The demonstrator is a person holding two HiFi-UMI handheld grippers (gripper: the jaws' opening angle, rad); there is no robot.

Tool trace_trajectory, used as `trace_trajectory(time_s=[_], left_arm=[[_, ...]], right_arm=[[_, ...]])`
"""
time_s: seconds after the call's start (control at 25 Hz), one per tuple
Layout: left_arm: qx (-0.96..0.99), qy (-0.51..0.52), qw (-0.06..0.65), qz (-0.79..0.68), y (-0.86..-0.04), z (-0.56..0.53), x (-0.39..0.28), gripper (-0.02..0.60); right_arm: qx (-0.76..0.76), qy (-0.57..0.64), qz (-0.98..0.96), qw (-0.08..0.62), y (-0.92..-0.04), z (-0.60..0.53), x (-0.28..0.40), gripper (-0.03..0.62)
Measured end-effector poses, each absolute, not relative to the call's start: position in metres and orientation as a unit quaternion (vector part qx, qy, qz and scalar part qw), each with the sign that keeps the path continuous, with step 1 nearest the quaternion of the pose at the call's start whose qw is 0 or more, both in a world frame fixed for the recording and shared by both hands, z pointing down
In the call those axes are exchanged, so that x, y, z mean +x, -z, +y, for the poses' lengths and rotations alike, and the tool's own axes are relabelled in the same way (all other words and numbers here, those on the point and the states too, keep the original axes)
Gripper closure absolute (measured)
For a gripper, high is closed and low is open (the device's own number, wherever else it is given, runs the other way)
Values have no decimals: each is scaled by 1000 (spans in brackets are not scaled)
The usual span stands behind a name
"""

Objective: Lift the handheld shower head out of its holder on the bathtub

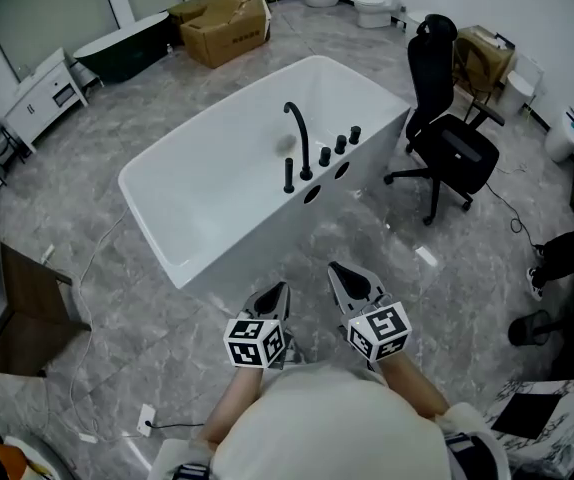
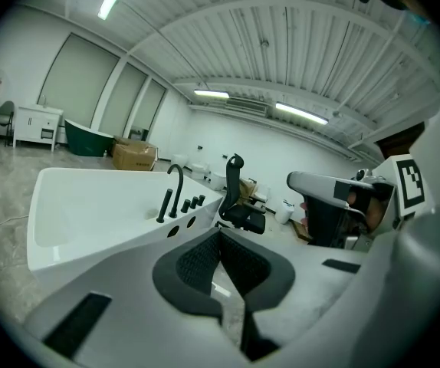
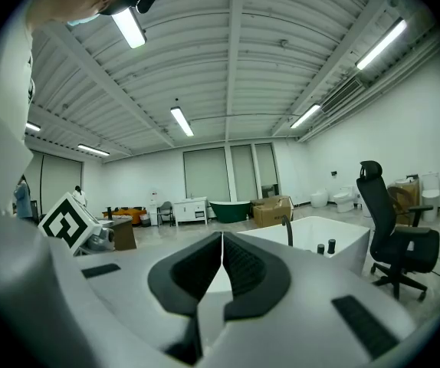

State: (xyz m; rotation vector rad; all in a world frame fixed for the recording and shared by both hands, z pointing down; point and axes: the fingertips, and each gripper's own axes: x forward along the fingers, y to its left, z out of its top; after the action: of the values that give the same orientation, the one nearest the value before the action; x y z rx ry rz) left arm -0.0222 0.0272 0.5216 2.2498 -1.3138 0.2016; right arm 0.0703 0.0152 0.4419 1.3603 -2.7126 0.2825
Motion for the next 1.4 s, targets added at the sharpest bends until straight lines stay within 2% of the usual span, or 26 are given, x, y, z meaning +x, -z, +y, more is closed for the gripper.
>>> trace_trajectory(time_s=[0.68,1.4], left_arm=[[848,-81,268,-451,-536,-77,-69,561],[826,-95,302,-466,-566,-108,-106,561]], right_arm=[[485,-92,-869,42,-447,-81,24,574],[484,-127,-864,55,-471,-134,0,572]])
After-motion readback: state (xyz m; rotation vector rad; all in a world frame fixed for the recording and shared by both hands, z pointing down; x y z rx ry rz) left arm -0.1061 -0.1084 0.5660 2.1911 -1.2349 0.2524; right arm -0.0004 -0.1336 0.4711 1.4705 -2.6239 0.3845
